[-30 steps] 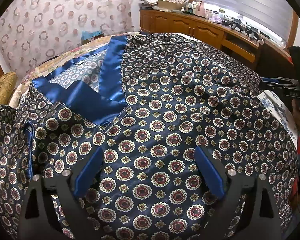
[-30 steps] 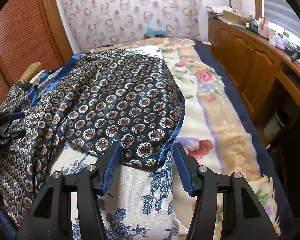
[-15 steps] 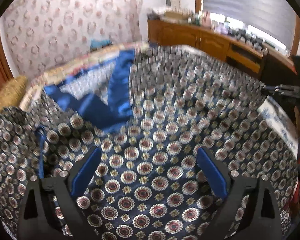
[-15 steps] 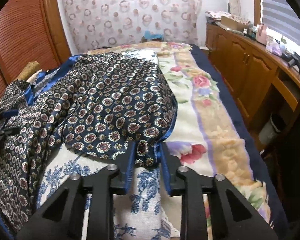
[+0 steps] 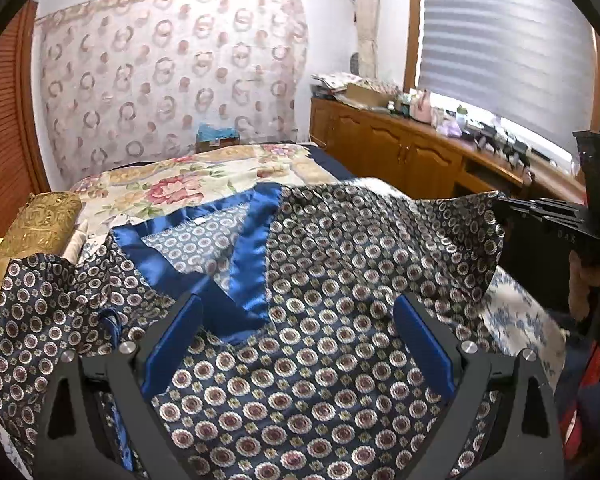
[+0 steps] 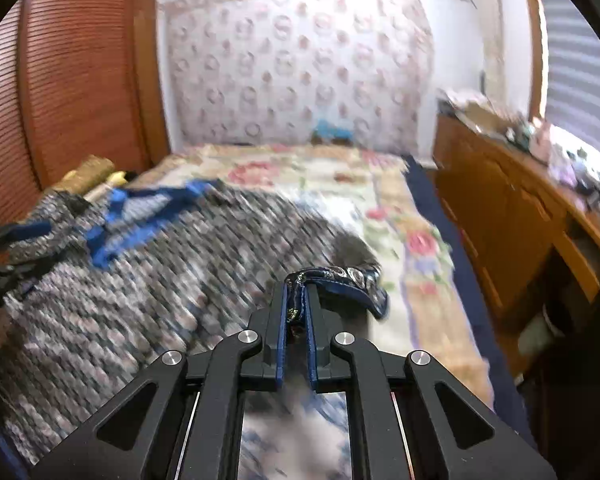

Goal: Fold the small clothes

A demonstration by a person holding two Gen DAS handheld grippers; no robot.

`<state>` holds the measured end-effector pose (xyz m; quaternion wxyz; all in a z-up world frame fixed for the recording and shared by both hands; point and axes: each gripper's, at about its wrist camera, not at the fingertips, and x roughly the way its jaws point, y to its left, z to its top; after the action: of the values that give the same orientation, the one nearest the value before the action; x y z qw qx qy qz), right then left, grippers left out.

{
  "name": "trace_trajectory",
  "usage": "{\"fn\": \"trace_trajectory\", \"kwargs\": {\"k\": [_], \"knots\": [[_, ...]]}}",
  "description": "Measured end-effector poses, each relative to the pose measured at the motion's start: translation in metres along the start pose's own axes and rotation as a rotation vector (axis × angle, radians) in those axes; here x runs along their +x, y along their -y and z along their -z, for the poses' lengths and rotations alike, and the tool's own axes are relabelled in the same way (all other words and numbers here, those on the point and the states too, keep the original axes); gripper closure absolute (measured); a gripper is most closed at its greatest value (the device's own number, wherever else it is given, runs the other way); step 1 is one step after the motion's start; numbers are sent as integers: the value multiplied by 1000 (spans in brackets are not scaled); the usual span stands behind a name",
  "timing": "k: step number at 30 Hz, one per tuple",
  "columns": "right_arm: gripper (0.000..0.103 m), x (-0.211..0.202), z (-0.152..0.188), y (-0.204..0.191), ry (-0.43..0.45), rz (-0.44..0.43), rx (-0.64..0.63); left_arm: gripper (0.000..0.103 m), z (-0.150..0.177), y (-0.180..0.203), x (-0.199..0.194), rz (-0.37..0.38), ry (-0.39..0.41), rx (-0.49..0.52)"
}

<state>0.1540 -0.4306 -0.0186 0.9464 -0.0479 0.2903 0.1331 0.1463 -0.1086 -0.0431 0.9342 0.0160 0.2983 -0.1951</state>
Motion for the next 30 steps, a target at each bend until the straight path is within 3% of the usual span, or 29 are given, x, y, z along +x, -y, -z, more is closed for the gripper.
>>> {"fn": "trace_trajectory", "kwargs": {"k": [6,11,13,14,15,23,30], "knots": [[98,11,-27,-63,47,-127,-109,5,1,-22,-4,24,-9,-59],[97,31,-21,-108,-16,-256,-164,5,12,-42,-13,44,-24,-94],[89,39,-13,-118,-51,-272,-179,5,15,-47,-18,36,-23,-98],[76,41,-11,-120,-61,-271,-180,5,16,-50,-20,29,-25,-100],[69,44,-9,-119,-72,-265,-179,5,16,-53,-22,26,-26,-101],[63,48,-14,-74,-76,-201,-58,5,27,-67,-36,24,-33,-113],[63,104,-32,-47,-213,-182,54,5,29,-81,-41,-7,-45,-95]]}}
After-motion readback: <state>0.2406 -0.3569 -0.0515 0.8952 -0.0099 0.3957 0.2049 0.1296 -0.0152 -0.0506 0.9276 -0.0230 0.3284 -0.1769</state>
